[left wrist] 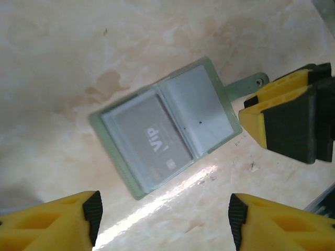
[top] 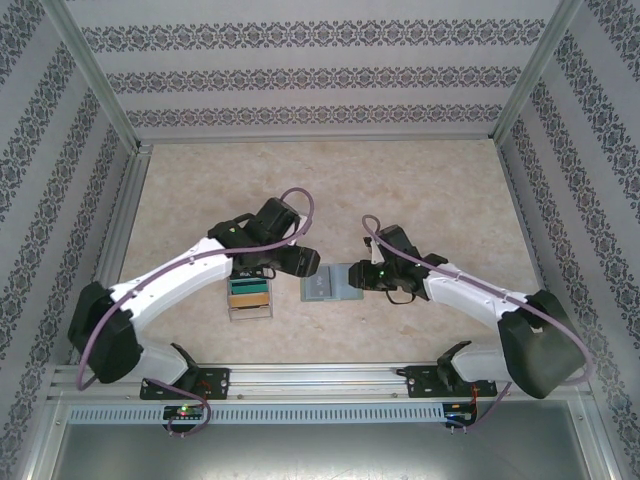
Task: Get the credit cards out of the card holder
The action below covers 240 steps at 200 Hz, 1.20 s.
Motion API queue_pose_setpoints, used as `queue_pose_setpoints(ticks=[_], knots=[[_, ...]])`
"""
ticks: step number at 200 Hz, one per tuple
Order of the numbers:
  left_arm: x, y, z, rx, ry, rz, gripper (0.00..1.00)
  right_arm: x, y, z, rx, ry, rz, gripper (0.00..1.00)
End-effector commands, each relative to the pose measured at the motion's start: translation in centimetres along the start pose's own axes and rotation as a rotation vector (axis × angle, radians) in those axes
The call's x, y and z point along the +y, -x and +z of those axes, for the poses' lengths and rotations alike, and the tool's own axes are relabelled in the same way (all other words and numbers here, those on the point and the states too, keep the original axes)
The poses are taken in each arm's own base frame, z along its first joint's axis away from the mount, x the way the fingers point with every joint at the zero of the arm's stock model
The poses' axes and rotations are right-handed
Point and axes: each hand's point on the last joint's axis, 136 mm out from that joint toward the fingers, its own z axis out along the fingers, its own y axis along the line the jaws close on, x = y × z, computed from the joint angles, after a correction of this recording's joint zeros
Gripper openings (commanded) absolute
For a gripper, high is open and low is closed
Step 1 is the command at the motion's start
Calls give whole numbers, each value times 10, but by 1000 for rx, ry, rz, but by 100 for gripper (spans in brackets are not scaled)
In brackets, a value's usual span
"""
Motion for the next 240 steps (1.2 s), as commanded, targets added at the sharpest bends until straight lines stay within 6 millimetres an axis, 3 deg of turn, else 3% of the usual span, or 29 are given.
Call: queue_pose_setpoints(ticks=[1, 41, 118, 187, 240], knots=[[-10, 3, 16, -7, -67, -214, 61, -23, -7, 8, 12, -112, -19, 27], [7, -5, 46, 13, -22, -334, 55, -37, -14, 19, 39, -184, -36, 24], [19, -25, 92, 122, 9, -382, 48, -35, -25, 38, 94, -211, -58, 20], [23, -34, 106, 166, 13, -388, 48, -34, -28, 39, 103, -210, -56, 19], [27, -26, 95, 117, 43, -375, 47, -34, -31, 41, 111, -208, -53, 19]])
